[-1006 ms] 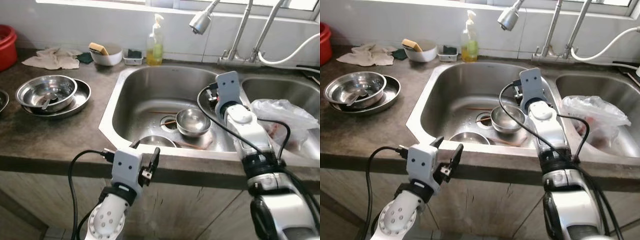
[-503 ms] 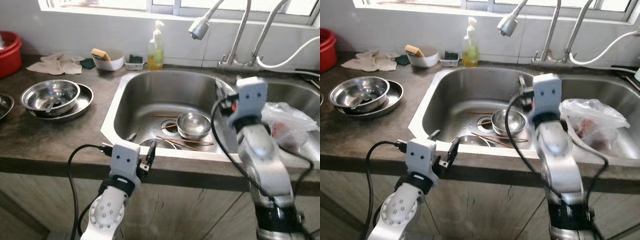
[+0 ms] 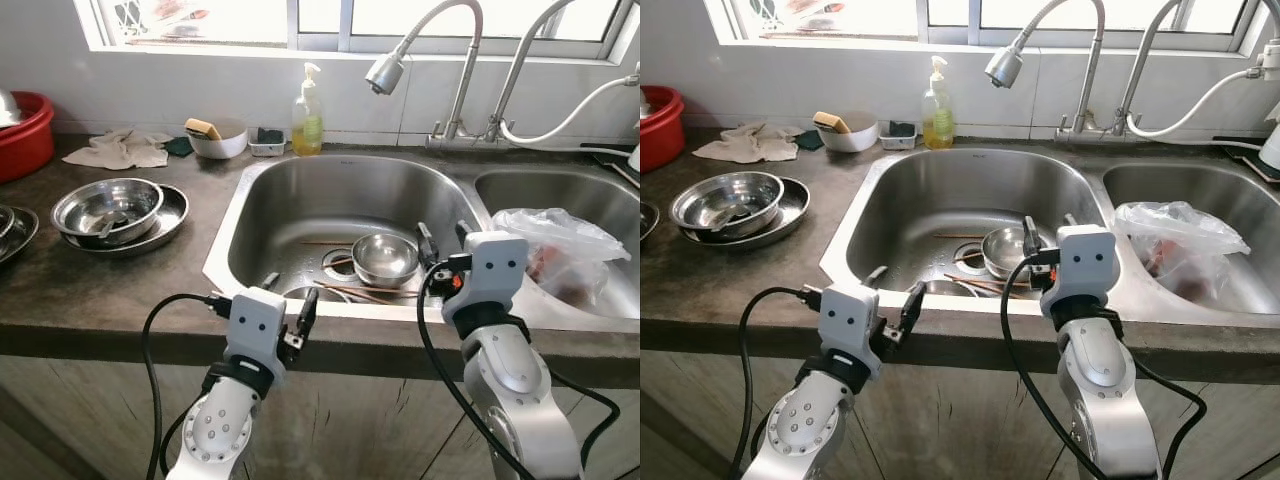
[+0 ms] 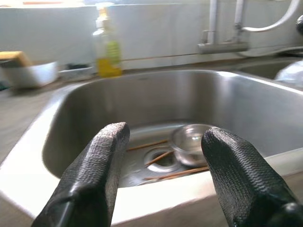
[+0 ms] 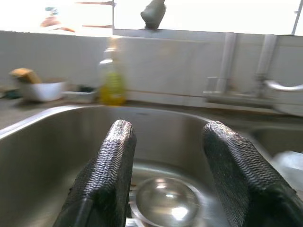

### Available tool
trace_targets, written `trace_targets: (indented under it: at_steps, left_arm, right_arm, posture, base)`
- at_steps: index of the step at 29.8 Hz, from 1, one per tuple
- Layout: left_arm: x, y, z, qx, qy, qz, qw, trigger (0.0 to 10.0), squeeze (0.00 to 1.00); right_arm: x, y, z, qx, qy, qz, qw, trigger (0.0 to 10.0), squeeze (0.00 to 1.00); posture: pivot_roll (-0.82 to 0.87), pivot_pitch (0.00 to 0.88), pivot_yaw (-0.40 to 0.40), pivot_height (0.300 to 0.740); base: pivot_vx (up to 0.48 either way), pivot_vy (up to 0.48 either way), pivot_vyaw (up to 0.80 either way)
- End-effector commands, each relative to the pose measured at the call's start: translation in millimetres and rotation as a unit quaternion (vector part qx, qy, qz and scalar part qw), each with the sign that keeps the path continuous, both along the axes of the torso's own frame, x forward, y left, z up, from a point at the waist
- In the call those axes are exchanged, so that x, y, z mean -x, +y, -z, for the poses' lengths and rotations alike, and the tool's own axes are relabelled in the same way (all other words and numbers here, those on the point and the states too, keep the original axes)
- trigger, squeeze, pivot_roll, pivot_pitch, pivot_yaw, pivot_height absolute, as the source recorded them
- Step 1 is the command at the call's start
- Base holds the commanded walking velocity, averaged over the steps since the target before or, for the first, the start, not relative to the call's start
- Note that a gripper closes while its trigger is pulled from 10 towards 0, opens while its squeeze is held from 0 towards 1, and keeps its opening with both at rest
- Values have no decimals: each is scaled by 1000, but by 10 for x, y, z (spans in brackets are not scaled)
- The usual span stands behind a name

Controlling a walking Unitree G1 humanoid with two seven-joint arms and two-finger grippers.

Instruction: Kitchen organization

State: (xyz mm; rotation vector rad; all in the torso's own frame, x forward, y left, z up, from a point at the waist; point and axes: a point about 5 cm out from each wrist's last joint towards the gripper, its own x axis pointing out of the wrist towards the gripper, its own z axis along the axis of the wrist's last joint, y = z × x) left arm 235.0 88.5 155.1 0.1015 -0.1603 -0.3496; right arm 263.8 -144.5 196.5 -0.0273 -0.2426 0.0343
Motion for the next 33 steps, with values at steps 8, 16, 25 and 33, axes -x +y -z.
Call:
trace_targets:
  at_steps: [8, 16, 25, 33]
  left_arm:
    - [15, 39, 44, -3, 9, -5, 1000, 10000, 0]
    - [12, 33, 53, -3, 13, -4, 1000, 10000, 0]
    - [10, 30, 55, -7, 9, -5, 1000, 10000, 0]
    - [0, 33, 43, -14, 4, -5, 1000, 10000, 0]
  right_arm:
    - [-6, 70, -32, -2, 0, -6, 1000, 10000, 0]
    - [-27, 85, -54, -6, -1, -8, 1000, 10000, 0]
    - [-79, 83, -85, -5, -3, -6, 1000, 10000, 0]
    - [-92, 110, -84, -2, -4, -12, 1000, 10000, 0]
  posture:
    - [32, 0, -41, 740]
    - [34, 0, -42, 740]
    - [38, 0, -47, 740]
    - [41, 0, -47, 740]
  base:
    - [-39, 32, 800]
    - [0, 325, 800]
    - [0, 0, 711]
    - [62, 0, 0]
